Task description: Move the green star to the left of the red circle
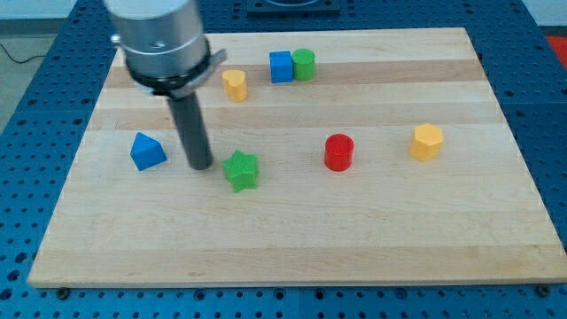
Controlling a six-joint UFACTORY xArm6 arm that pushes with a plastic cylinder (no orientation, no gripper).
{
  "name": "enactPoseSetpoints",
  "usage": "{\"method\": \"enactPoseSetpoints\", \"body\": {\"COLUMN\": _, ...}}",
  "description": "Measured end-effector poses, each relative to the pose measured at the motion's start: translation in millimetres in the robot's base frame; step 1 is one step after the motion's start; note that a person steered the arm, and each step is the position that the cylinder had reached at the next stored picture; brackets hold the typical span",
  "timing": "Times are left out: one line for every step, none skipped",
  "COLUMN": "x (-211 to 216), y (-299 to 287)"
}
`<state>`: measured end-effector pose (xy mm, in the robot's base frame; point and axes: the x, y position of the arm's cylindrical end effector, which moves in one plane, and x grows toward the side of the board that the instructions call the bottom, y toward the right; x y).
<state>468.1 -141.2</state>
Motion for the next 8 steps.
{"method": "enactPoseSetpoints", "body": {"x": 37.0, "y": -16.3}}
{"method": "enactPoseSetpoints", "body": {"x": 64.4, "y": -4.6}}
{"method": "enactPoseSetpoints", "body": {"x": 44.0, "y": 34.0}}
{"method": "enactPoseSetpoints", "body": {"x": -1.8, "y": 47.2}}
{"method": "enactPoseSetpoints", "body": {"x": -12.2, "y": 47.4}}
{"method": "enactPoseSetpoints", "body": {"x": -26.2, "y": 48.6}}
{"method": "enactPoseSetpoints", "body": {"x": -37.0, "y": 51.2}}
{"method": "enactPoseSetpoints", "body": {"x": -10.9, "y": 24.2}}
